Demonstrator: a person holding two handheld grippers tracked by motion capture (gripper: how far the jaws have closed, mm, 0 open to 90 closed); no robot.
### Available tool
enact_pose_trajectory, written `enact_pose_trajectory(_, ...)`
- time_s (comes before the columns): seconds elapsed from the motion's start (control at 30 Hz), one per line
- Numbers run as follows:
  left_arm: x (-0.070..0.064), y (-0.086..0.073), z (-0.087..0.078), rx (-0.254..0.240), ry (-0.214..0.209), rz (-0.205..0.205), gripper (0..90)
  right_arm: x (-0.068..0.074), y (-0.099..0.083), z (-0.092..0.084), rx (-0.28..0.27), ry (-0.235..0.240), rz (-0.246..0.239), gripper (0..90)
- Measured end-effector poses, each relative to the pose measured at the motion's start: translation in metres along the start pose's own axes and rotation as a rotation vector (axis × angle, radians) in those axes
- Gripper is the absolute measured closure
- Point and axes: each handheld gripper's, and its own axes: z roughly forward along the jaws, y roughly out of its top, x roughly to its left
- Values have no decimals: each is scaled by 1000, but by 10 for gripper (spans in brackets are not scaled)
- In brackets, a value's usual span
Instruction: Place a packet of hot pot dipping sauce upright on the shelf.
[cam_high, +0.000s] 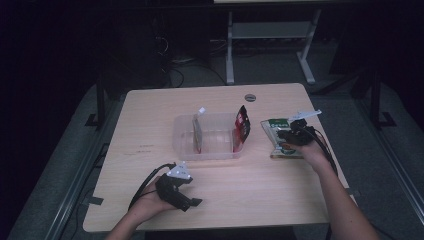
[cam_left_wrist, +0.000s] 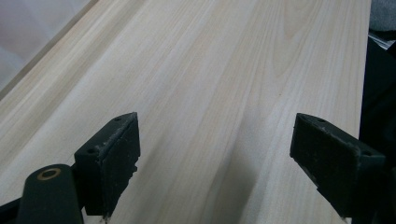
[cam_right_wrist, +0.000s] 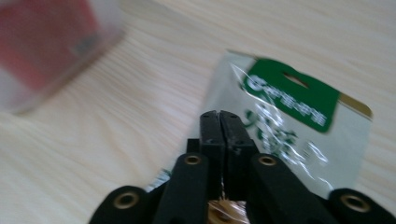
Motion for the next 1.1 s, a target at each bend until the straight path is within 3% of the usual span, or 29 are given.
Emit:
enact_pose_trajectory(0.07,0,0,1,0,-3,-6,156,-5,-2,2,20,-25,-8,899)
enact_pose_trajectory(0.3,-1,0,1,3,-5,-4,156,-8,-11,4,107,-31,-53,900)
enact_pose_trajectory(0.5,0,0,1,6,-4,3,158,-12,-16,5,128,13,-12,900)
enact_pose_trajectory(0.8,-1,0,2,5,-5,3,158,-3,-18,7,189,65,-59,900)
enact_pose_trajectory(1.1,-1,0,2,7,-6,5,158,20,-23,0,228,140,-133,900)
